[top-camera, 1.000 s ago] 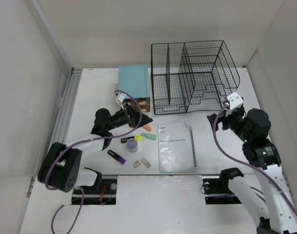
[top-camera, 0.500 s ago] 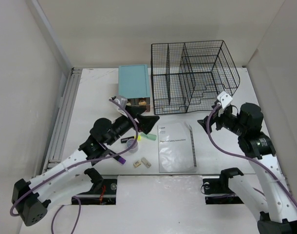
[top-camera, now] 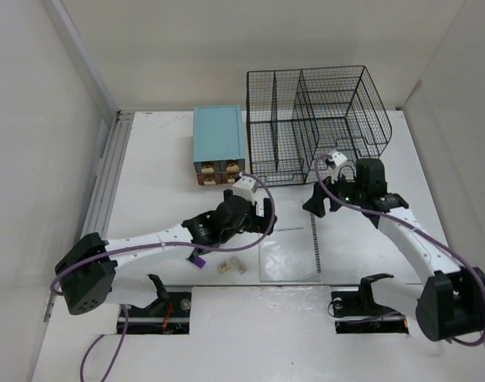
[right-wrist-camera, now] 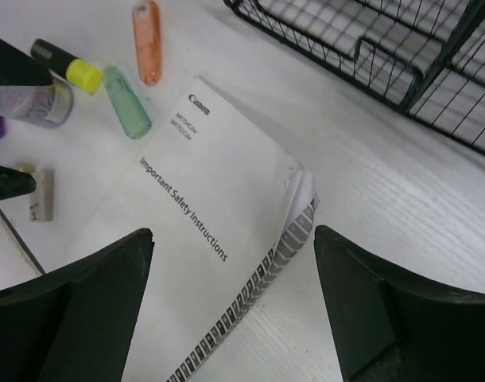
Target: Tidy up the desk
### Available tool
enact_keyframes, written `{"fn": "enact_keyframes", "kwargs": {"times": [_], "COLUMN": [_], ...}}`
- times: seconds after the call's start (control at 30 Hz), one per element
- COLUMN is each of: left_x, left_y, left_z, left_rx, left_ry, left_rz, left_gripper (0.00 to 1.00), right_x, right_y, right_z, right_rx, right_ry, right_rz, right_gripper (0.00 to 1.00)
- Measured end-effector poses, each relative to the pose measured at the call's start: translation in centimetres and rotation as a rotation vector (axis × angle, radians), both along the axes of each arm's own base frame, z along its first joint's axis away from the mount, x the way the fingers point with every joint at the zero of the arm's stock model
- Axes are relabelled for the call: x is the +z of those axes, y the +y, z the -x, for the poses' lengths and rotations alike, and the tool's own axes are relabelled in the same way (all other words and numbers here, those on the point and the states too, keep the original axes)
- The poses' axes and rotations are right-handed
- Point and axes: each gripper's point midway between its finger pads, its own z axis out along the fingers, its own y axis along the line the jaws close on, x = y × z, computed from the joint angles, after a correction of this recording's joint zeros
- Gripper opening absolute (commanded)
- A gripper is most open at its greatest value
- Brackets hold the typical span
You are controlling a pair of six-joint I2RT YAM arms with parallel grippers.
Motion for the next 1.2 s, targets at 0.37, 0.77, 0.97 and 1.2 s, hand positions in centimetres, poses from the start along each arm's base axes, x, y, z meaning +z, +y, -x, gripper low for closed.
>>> {"fn": "enact_keyframes", "kwargs": {"times": [0.37,0.77,0.97,1.2], "left_x": [-4.4,-8.3,-9.4,-10.1], "left_y": [-1.0,-2.1,-3.0,-2.9], "left_z": [-0.2,1.6,2.7,3.7], "left_rx": [0.016,-0.065,-0.109,-0.107], "left_ry": [0.051,0.145,0.196,0.221], "left_rz": [-0.028,-0.019,0.007,0.048], "left_gripper": [0.9,0.69,0.61,0.61], "right_x": [-6.9,-11.7,-11.6,-11.5], "right_y": [-0.8,-0.8,-0.3,0.4], "right_z": [-2.0,-1.3,-1.2,-0.9], "right_rx": [-0.14,-0.179,-0.17,-0.14], "right_ry": [0.217,0.394,0.411,0.422], "right_rz": [0.04,0.049,0.023,-0.002], "right_gripper": [0.89,0.89,0.89,0.89]}}
